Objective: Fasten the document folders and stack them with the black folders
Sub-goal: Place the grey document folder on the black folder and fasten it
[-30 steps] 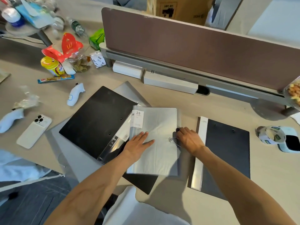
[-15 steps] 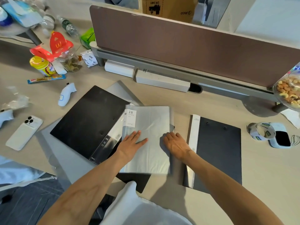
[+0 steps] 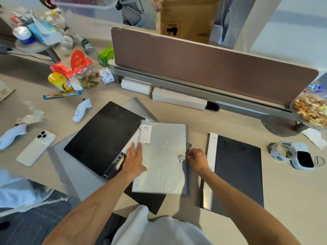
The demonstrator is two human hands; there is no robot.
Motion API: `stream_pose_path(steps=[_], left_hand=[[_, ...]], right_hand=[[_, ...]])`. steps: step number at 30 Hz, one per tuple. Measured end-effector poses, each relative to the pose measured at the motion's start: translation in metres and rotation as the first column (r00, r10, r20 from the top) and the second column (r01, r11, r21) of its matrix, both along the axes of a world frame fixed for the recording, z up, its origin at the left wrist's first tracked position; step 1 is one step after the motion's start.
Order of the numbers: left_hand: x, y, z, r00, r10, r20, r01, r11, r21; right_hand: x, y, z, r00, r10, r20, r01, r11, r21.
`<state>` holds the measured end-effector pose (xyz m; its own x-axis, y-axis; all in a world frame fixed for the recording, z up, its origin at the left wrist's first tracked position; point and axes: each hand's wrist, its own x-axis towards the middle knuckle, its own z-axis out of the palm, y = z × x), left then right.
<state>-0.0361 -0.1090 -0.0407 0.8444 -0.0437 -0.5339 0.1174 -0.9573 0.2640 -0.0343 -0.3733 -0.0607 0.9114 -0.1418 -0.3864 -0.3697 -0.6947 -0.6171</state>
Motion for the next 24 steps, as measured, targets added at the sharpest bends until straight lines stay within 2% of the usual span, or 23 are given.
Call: stream_pose_path(steps=[1,3,4,6,8,12,15,17,21,24], left_hand=[[0.002,0.002,-0.002,0.992,0.121,-0.026,-0.123,0.983,-0.136],[0.005,0.002,-0.001,0.955,0.290,-0.063,-0.294,0.891,-0.345],[0.006,0.002,0.000,0.923,0.372,-0.095,-0.376,0.829,-0.415],[0.008,0.001,0.007,0.823,0.519,-0.232,-0.554,0.642,-0.529],[0.012,-0.001,0.012,0.751,0.569,-0.337,-0.635,0.480,-0.606],[0.024,-0.009,0.027,0.729,0.540,-0.420,-0.644,0.333,-0.689],[0.034,-0.029,0.039,0.766,0.479,-0.428,-0.604,0.310,-0.734],[0.037,-0.048,0.044,0.812,0.427,-0.398,-0.550,0.335,-0.765],[0.032,-0.094,0.047,0.905,0.244,-0.350,-0.426,0.482,-0.766],[0.019,-0.129,0.035,0.930,0.067,-0.360,-0.325,0.605,-0.727]], right_hand=[[0.001,0.002,0.002,0.997,-0.069,-0.034,0.071,0.997,0.042],[0.002,0.007,0.008,0.981,-0.163,-0.100,0.175,0.978,0.118],[0.002,0.008,0.008,0.970,-0.203,-0.136,0.224,0.962,0.159],[0.000,0.008,0.005,0.939,-0.293,-0.180,0.331,0.914,0.234],[-0.002,0.004,0.006,0.916,-0.360,-0.177,0.396,0.885,0.247],[-0.006,-0.010,0.020,0.871,-0.479,-0.111,0.489,0.820,0.298],[-0.013,-0.021,0.034,0.810,-0.576,-0.109,0.572,0.737,0.360],[-0.023,-0.031,0.038,0.781,-0.617,-0.093,0.603,0.707,0.370],[-0.058,-0.067,0.041,0.724,-0.689,-0.020,0.659,0.684,0.314],[-0.090,-0.101,0.040,0.725,-0.688,0.015,0.675,0.716,0.180]])
